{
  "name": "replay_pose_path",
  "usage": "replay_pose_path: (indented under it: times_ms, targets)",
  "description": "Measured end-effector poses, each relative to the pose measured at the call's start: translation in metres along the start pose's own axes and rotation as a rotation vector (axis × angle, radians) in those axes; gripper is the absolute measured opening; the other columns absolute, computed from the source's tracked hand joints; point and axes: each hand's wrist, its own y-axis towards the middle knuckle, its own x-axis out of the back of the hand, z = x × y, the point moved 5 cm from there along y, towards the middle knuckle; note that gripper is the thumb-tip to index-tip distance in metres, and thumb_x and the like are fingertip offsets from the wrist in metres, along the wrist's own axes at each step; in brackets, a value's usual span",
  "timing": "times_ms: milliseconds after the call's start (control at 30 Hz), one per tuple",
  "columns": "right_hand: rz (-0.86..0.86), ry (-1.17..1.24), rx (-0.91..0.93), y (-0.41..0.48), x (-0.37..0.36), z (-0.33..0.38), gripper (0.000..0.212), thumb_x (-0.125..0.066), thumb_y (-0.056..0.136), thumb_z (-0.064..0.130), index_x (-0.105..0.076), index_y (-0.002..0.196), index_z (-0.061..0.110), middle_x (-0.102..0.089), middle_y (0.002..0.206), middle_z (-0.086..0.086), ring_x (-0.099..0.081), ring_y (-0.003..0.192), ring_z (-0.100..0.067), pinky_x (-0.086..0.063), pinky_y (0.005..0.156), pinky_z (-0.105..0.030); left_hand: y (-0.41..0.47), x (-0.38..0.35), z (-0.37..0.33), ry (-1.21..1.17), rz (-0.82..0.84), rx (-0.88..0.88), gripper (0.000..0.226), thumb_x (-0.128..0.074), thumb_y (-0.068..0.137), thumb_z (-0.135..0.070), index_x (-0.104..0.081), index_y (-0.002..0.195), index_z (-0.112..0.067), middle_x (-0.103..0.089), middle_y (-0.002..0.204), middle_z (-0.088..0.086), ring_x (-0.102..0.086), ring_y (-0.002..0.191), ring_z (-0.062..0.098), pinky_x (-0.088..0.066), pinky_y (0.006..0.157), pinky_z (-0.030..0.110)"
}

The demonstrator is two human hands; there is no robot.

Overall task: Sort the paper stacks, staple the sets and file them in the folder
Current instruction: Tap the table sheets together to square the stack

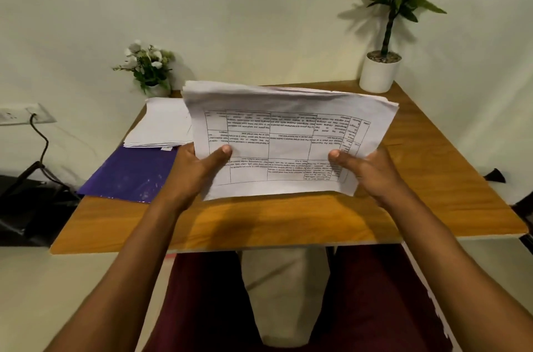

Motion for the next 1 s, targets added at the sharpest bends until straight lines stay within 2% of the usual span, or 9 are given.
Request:
replay_pose_path:
  times_ms: [67, 200, 333, 400, 500, 600, 733, 900, 1000]
  targets:
    - [-0.007, -0.027, 0.001, 0.001, 0.001, -0.003, 0.028, -0.079, 0.080, 0.024, -0.069, 0.104, 0.036, -0.076, 0.105, 0.017, -0.072, 0.103, -0.008, -0.057, 0.090, -0.035, -0.003, -0.007, 0.007, -0.080, -0.002, 0.006, 0.020, -0.067, 0.096, -0.019, -0.071, 0.116, -0.021, -0.075, 0.117, 0.000, -0.070, 0.112, 0.018, -0.056, 0.096, 0.038]
    - [0.002, -0.080, -0.042, -0.003, 0.000, -0.022, 0.032, -0.077, 0.086, 0.013, -0.066, 0.105, 0.037, -0.074, 0.099, 0.023, -0.070, 0.094, 0.003, -0.059, 0.084, -0.029, -0.010, -0.011, 0.033, -0.067, -0.021, 0.066, 0.022, -0.066, 0.096, -0.022, -0.071, 0.117, -0.019, -0.076, 0.115, -0.001, -0.071, 0.111, 0.018, -0.054, 0.101, 0.049]
    - [-0.011, -0.076, -0.027, -0.002, 0.001, -0.019, 0.029, -0.076, 0.089, 0.012, -0.065, 0.101, 0.036, -0.071, 0.096, 0.024, -0.068, 0.086, 0.011, -0.054, 0.070, -0.010, -0.009, -0.009, 0.029, -0.049, -0.006, 0.058, 0.028, -0.065, 0.096, -0.030, -0.069, 0.121, -0.019, -0.075, 0.117, 0.001, -0.071, 0.110, 0.019, -0.056, 0.096, 0.045]
    - [-0.013, -0.077, -0.021, -0.001, 0.000, -0.021, 0.029, -0.074, 0.090, 0.012, -0.065, 0.101, 0.036, -0.070, 0.094, 0.027, -0.067, 0.085, 0.013, -0.053, 0.068, -0.007, -0.007, -0.009, 0.034, -0.047, 0.002, 0.056, 0.031, -0.066, 0.094, -0.034, -0.068, 0.122, -0.021, -0.075, 0.117, 0.000, -0.071, 0.110, 0.018, -0.057, 0.094, 0.043]
    - [0.001, -0.059, -0.049, -0.006, -0.006, -0.034, 0.031, -0.071, 0.092, 0.009, -0.065, 0.107, 0.036, -0.072, 0.095, 0.026, -0.069, 0.090, 0.010, -0.053, 0.070, -0.010, -0.017, -0.015, 0.057, -0.029, 0.019, 0.109, 0.050, -0.070, 0.093, -0.038, -0.058, 0.137, -0.020, -0.072, 0.125, -0.004, -0.069, 0.115, 0.017, -0.058, 0.096, 0.044]
    - [0.016, -0.061, -0.070, -0.007, -0.009, -0.041, 0.030, -0.071, 0.092, 0.009, -0.065, 0.106, 0.035, -0.073, 0.091, 0.029, -0.070, 0.091, 0.008, -0.053, 0.071, -0.010, -0.023, -0.015, 0.070, -0.038, 0.030, 0.098, 0.050, -0.067, 0.096, -0.032, -0.053, 0.143, -0.019, -0.069, 0.129, -0.006, -0.066, 0.119, 0.014, -0.058, 0.095, 0.037]
    - [0.011, -0.064, -0.082, -0.002, -0.007, -0.039, 0.028, -0.072, 0.092, 0.014, -0.066, 0.103, 0.038, -0.072, 0.091, 0.030, -0.069, 0.091, 0.009, -0.055, 0.073, -0.011, -0.018, -0.008, 0.066, -0.045, 0.026, 0.095, 0.046, -0.066, 0.097, -0.031, -0.055, 0.140, -0.020, -0.070, 0.129, -0.006, -0.067, 0.117, 0.013, -0.059, 0.089, 0.034]
    - [0.008, -0.079, -0.127, -0.007, -0.007, -0.055, 0.022, -0.072, 0.092, 0.021, -0.066, 0.104, 0.038, -0.074, 0.098, 0.022, -0.071, 0.094, 0.003, -0.058, 0.086, -0.029, -0.025, -0.017, 0.075, 0.020, 0.019, 0.133, 0.029, -0.065, 0.098, -0.025, -0.055, 0.119, -0.041, -0.070, 0.105, -0.034, -0.068, 0.102, -0.005, -0.057, 0.070, 0.017]
    - [0.004, -0.074, -0.142, -0.006, -0.007, -0.053, 0.021, -0.072, 0.091, 0.023, -0.066, 0.103, 0.038, -0.072, 0.099, 0.021, -0.070, 0.091, 0.005, -0.056, 0.086, -0.029, -0.027, -0.016, 0.073, 0.004, 0.005, 0.150, 0.033, -0.065, 0.096, -0.024, -0.054, 0.124, -0.038, -0.071, 0.105, -0.033, -0.068, 0.101, -0.006, -0.057, 0.071, 0.016]
